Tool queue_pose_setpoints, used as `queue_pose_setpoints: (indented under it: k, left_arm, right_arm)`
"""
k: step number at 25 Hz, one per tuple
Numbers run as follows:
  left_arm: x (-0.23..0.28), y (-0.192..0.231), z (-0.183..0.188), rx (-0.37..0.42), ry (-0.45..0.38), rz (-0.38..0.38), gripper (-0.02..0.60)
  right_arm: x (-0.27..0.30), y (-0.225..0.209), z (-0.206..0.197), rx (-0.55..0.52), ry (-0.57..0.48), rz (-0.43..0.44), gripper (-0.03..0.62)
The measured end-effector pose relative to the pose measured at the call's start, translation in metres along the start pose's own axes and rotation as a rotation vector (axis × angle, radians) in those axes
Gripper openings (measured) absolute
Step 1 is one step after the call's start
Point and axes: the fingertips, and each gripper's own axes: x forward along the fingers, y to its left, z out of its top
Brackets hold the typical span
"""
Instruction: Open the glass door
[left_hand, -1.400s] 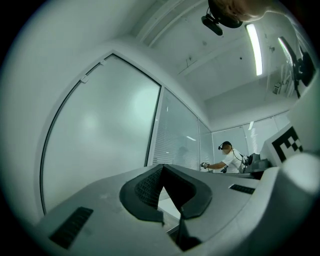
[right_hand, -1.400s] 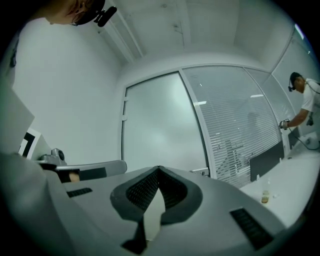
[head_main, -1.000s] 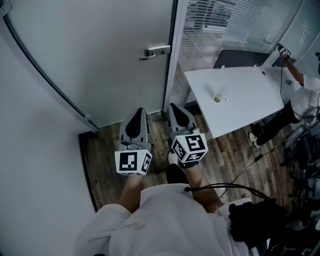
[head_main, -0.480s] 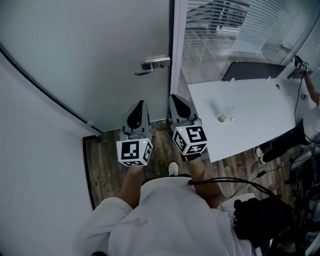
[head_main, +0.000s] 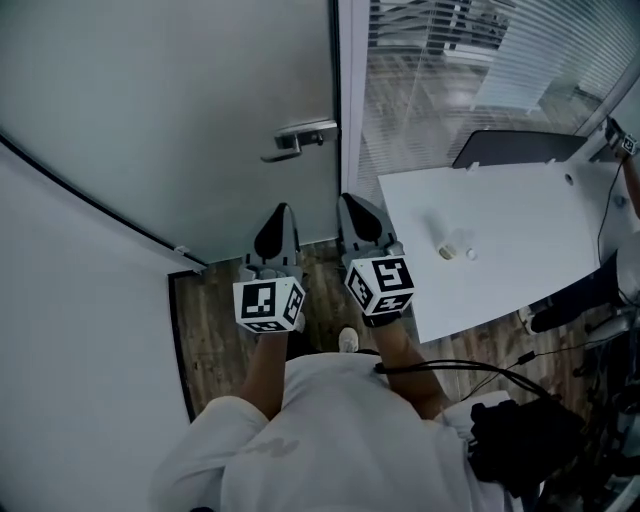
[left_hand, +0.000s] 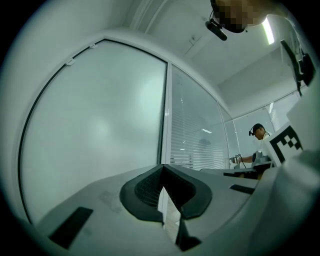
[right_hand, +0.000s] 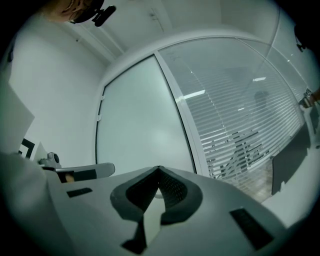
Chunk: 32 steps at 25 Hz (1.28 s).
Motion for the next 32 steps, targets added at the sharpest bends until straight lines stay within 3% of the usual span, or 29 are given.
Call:
queue_pose_setpoints:
  k: [9,13,23,30,31,32]
  left_arm:
    - [0.041,0.034,-0.013,-0.003,0.036,-0.039,0.002]
    - [0.071,0.048,-0.022,0.042,0.061,-0.101,0.002]
    - [0.127,0.098,-0.084,0.239,0.279,-0.223,0.003]
    - [0.159,0.11,-0.129,0.442,0.448,-0.368,0.007]
    - [0.167,0.11,-0.14,0.476,0.476,-0.401,0.027]
    - [0.173,0.111,-0.152,0.514,0.51,-0.433,0.086]
  right_arm:
    - [0.039,-0.003,0.008,-0.025,0.001,-0.026,0.002]
    - [0.06,-0.015,0.015,-0.045,-0.019,-0.067,0.002]
    - [0.091,-0.03,0.005,-0.06,-0.017,-0.176,0.002]
    - [0.098,-0.043,-0.002,-0.051,0.001,-0.244,0.002]
    - [0.097,-0.047,-0.003,-0.051,0.002,-0.259,0.002]
    - [0.098,-0.049,-0.005,-0.051,0.006,-0.271,0.002]
